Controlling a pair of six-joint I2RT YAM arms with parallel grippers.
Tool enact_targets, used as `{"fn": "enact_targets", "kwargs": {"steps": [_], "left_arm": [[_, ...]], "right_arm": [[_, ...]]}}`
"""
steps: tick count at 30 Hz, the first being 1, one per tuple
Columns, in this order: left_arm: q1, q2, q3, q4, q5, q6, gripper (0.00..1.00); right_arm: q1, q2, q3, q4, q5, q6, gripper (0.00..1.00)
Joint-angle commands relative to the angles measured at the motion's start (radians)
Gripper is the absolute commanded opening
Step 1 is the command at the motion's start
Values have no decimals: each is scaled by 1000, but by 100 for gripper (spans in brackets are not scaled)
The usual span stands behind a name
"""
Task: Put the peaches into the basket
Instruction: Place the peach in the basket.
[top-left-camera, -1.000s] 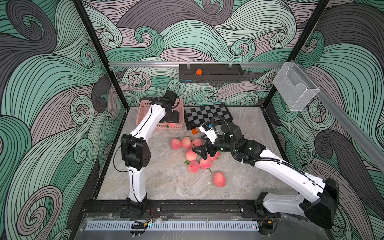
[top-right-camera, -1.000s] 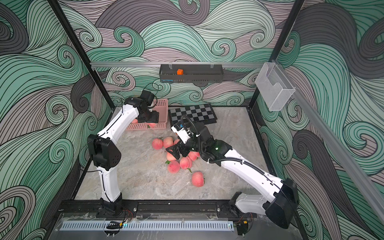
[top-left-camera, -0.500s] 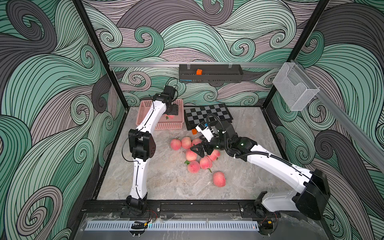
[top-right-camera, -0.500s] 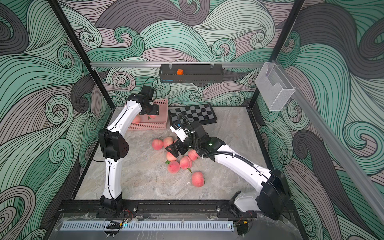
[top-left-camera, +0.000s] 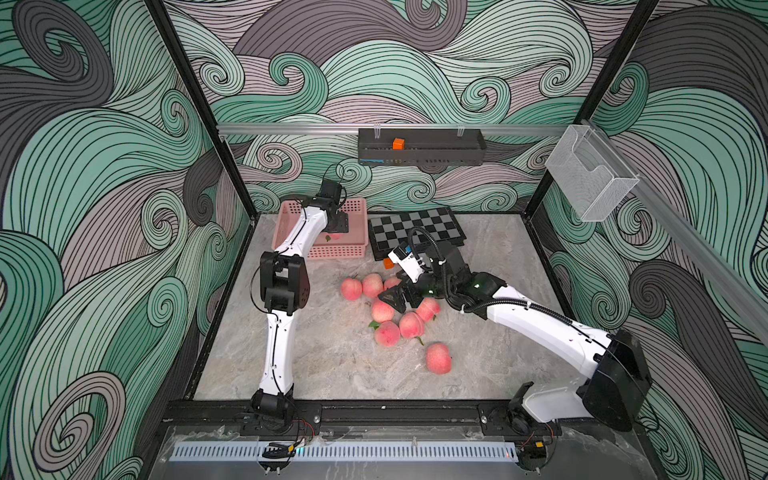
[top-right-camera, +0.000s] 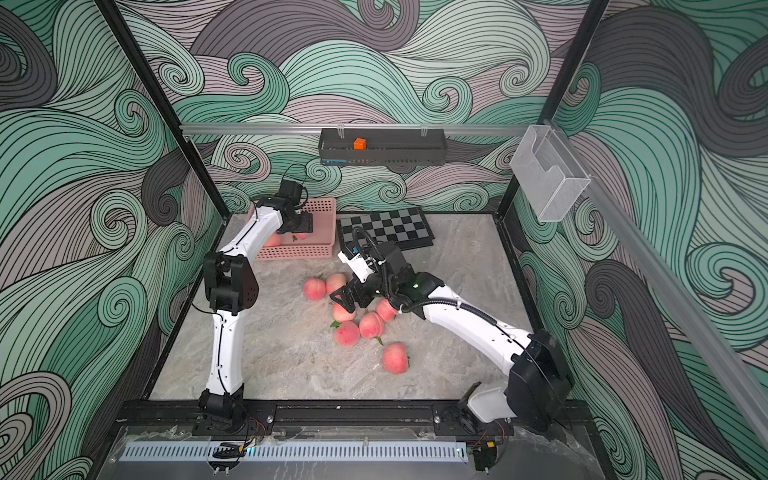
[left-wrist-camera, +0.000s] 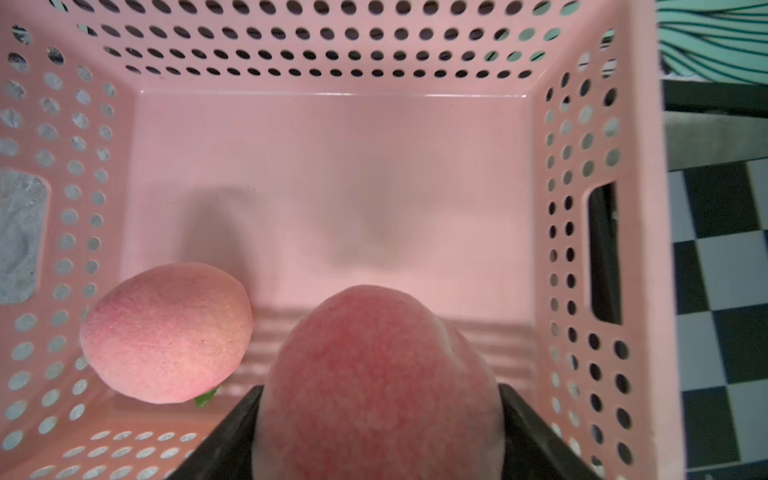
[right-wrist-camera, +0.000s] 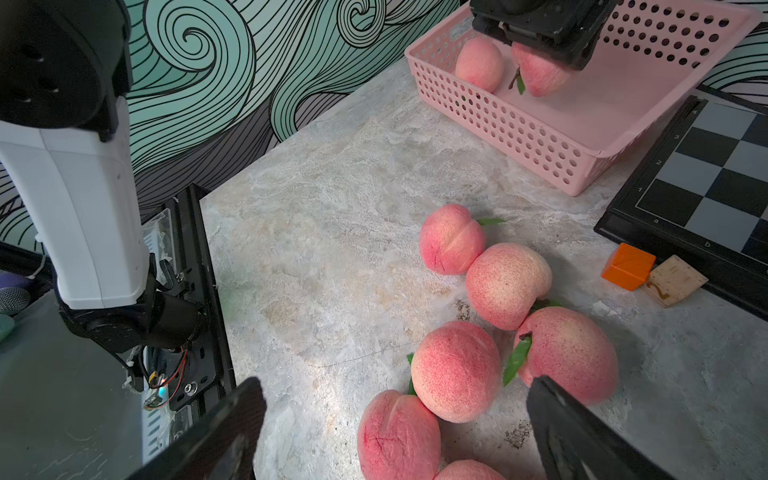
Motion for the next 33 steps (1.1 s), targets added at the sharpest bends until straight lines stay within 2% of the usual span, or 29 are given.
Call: {"fn": "enact_targets", "kwargs": {"steps": [1, 22, 33], "left_arm": [[20, 9, -19, 36, -25, -8, 65], [27, 65, -58, 55, -67, 8, 66], [26, 77, -57, 53, -53, 7, 76]], "right_arm": [[-8, 11, 26, 17, -16, -20, 99], [-38, 19, 27, -3, -22, -35, 99], [-55, 11, 16, -2, -25, -35, 99]]}}
